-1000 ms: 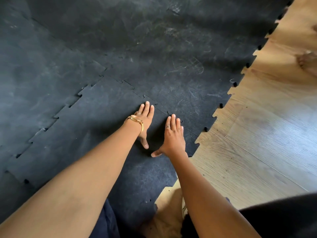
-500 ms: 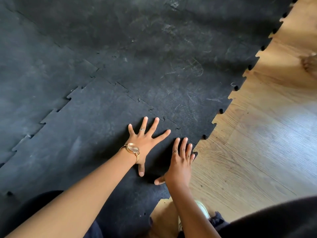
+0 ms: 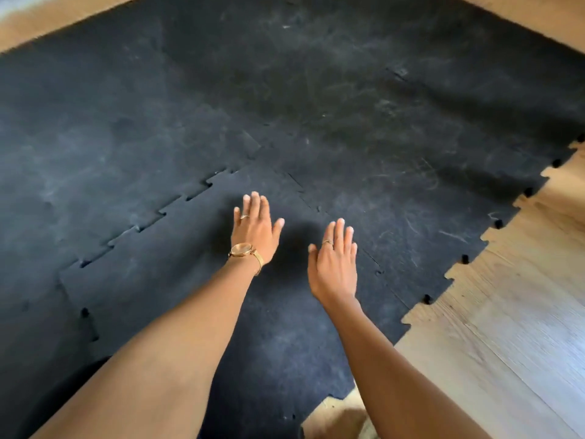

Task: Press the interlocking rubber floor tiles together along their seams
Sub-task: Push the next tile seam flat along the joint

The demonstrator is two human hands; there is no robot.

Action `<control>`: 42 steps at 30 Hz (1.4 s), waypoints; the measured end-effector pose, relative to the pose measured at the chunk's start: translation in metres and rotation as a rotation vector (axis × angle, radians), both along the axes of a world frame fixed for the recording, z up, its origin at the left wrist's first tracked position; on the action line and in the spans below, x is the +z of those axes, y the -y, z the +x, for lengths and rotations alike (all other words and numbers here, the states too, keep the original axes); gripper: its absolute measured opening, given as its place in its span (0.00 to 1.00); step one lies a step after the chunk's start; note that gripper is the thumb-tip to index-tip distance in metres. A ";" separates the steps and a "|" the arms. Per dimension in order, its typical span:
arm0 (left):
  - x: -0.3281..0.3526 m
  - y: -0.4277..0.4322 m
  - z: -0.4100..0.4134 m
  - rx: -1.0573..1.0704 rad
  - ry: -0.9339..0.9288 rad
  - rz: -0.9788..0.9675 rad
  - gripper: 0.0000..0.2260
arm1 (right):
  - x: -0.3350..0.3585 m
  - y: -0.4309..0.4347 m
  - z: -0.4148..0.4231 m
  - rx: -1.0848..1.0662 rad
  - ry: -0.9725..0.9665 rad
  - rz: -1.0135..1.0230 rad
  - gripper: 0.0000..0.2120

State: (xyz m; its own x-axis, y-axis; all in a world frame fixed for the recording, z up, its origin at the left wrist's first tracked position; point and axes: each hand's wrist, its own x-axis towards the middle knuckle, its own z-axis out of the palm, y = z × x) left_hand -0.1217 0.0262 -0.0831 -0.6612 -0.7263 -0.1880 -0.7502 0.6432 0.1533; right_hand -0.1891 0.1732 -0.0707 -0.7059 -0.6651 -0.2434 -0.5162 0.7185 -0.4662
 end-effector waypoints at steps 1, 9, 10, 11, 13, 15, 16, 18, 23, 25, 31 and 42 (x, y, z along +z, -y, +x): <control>-0.006 0.012 0.002 0.051 0.038 -0.016 0.30 | -0.011 0.012 -0.003 0.081 -0.038 0.041 0.31; -0.051 0.032 0.010 0.139 0.025 -0.172 0.33 | -0.066 0.025 -0.009 0.182 -0.333 0.089 0.35; -0.050 0.032 0.010 0.141 0.022 -0.173 0.33 | -0.067 0.024 -0.008 0.186 -0.335 0.096 0.35; -0.050 0.033 0.010 0.140 0.023 -0.163 0.34 | -0.067 0.025 -0.009 0.188 -0.332 0.103 0.35; -0.048 0.035 0.009 0.137 0.028 -0.148 0.33 | -0.066 0.025 -0.009 0.194 -0.328 0.112 0.35; -0.047 0.036 0.010 0.133 0.036 -0.127 0.33 | -0.064 0.026 -0.010 0.199 -0.318 0.133 0.35; -0.046 0.036 0.010 0.128 0.041 -0.119 0.33 | -0.064 0.026 -0.010 0.201 -0.311 0.145 0.35; -0.044 0.037 0.010 0.127 0.032 -0.120 0.33 | -0.063 0.026 -0.010 0.206 -0.308 0.153 0.35; -0.035 0.034 0.012 0.135 0.039 -0.081 0.33 | -0.058 0.024 -0.008 0.209 -0.309 0.145 0.35; -0.032 0.042 0.009 0.105 0.020 -0.043 0.33 | -0.054 0.025 -0.009 0.204 -0.305 0.135 0.35; -0.026 0.108 0.043 0.043 0.041 -0.125 0.32 | -0.042 0.100 -0.012 0.451 -0.325 0.033 0.29; -0.048 0.126 0.061 -0.017 -0.115 -0.061 0.27 | -0.065 0.224 -0.023 0.769 -0.369 0.058 0.27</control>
